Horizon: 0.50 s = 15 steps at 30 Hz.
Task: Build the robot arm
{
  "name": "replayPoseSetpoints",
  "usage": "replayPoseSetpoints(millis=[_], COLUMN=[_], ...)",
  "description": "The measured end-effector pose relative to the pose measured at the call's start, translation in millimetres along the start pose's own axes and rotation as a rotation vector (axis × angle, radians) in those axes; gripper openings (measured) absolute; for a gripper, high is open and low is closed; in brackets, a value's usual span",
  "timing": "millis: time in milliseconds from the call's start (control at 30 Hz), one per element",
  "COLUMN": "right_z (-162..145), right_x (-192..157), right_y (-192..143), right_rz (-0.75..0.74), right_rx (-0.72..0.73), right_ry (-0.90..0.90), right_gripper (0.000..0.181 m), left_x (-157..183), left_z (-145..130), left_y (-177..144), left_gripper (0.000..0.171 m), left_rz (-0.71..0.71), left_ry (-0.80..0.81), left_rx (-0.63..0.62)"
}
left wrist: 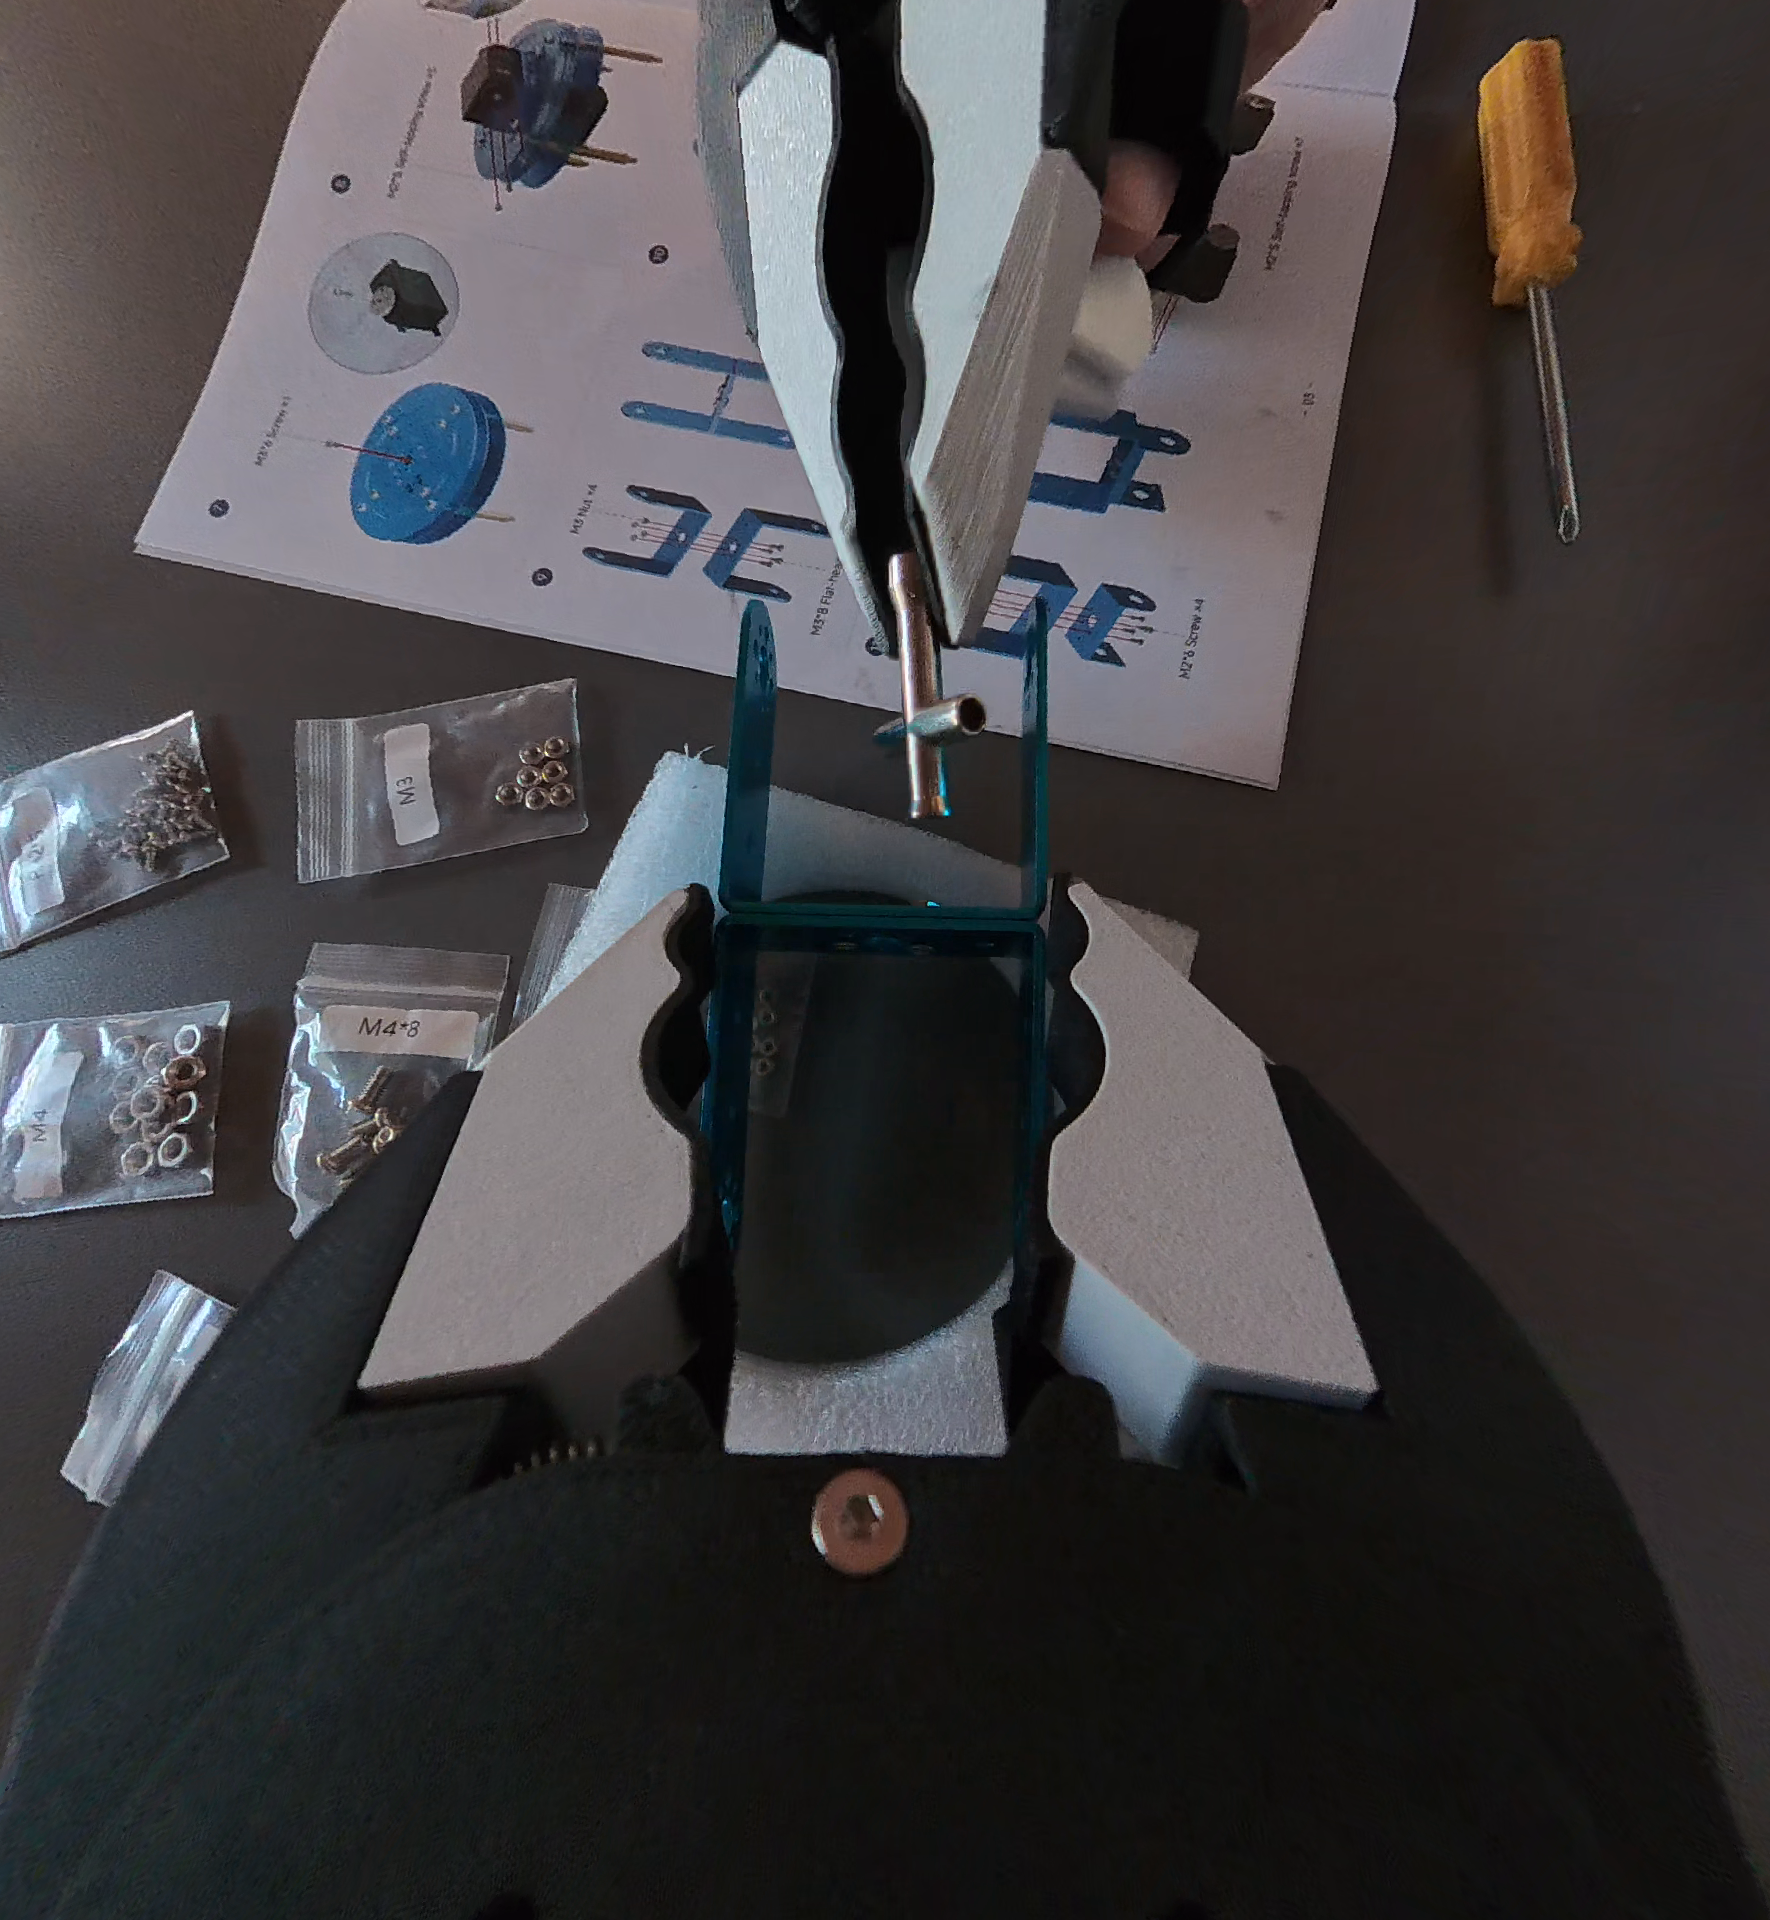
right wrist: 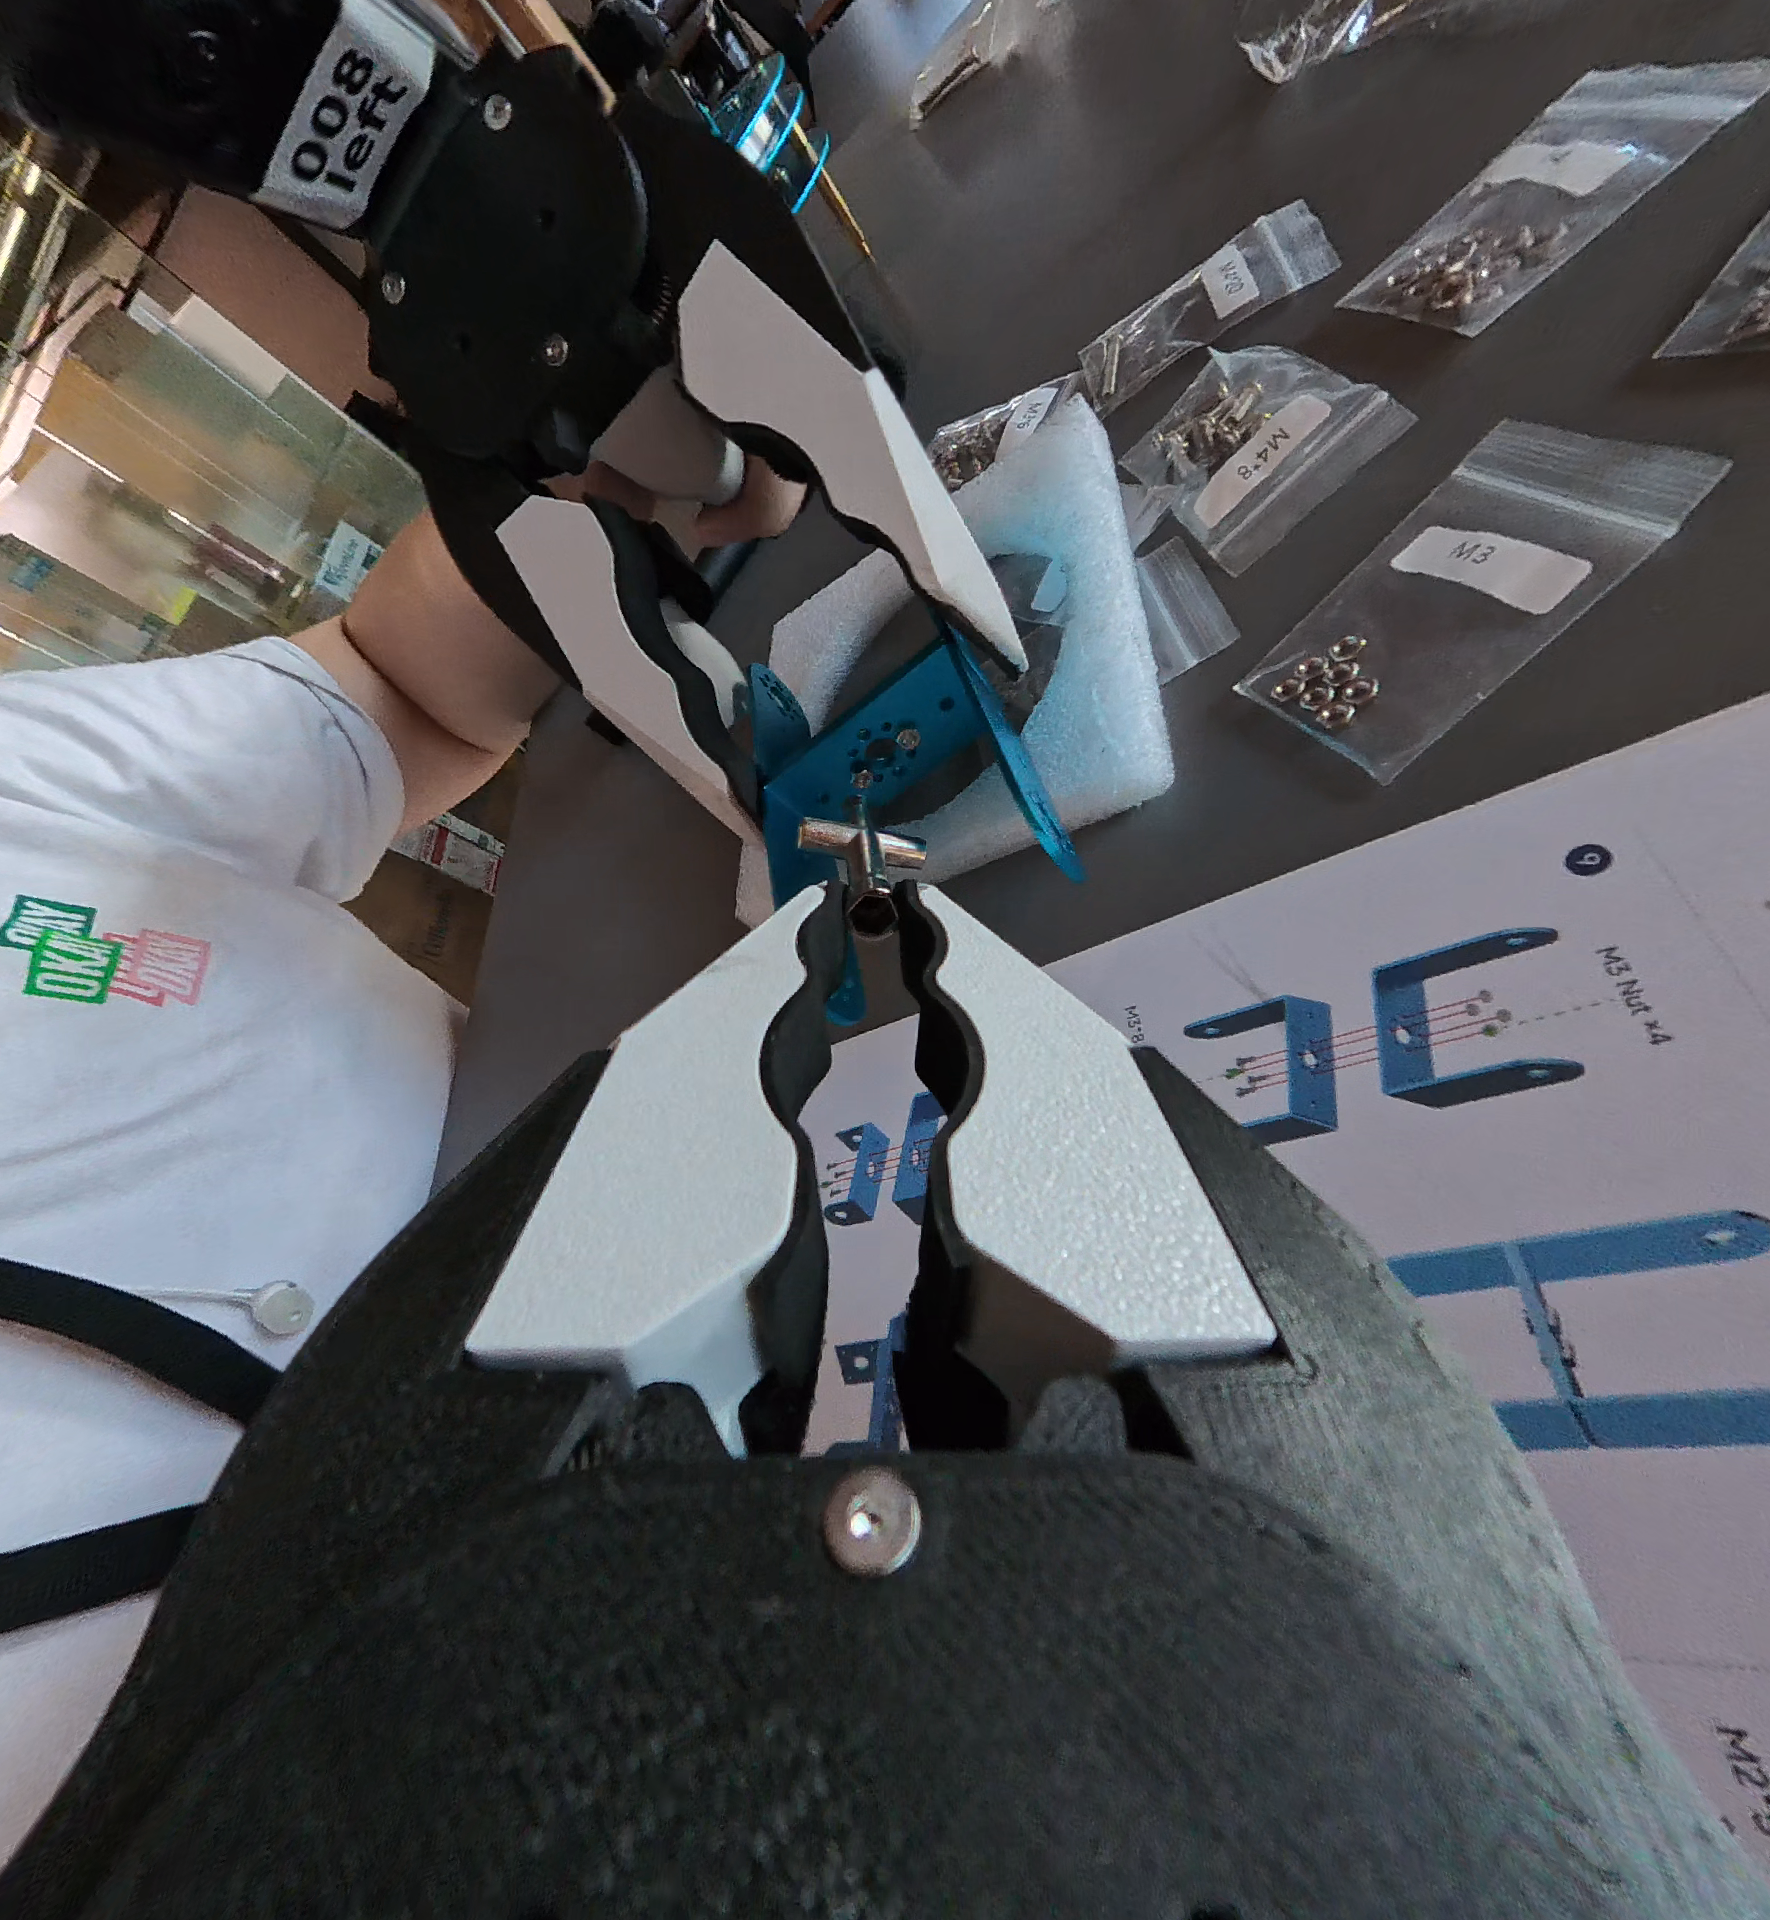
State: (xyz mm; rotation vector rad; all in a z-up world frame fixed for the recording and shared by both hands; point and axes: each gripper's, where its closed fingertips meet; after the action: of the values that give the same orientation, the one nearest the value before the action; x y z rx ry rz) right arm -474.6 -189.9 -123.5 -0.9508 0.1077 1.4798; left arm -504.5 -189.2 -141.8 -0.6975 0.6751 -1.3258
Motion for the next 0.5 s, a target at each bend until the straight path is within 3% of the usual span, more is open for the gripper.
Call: replayPoseSetpoints(millis=[133,500], right_z=[1.7,-1.4], right_x=[-1.7,-1.1], right_y=[0.7,-1.0], right_rz=[0.023,-0.008], right_rx=[0.018,0.018], right_ry=[0.037,0.027], right_gripper=[0.009,0.009], left_x=[4.1,8.7], left_z=[1.1,0.7], left_y=[-1.9,8.1], left_gripper=[0.064,0.066], left_rz=[0.047,0.017], left_ry=[0.039,0.020], left_rx=[0.017,0.006])
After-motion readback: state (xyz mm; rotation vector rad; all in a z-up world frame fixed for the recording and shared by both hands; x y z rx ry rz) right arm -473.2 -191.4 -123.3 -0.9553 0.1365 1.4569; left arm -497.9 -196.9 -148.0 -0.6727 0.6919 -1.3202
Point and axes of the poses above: each gripper's, where its closed fingertips meet, y out along the fingers, z out of its top, x = y × z across the jaws, and after that the axes turned 8 degrees about -x, right-handed
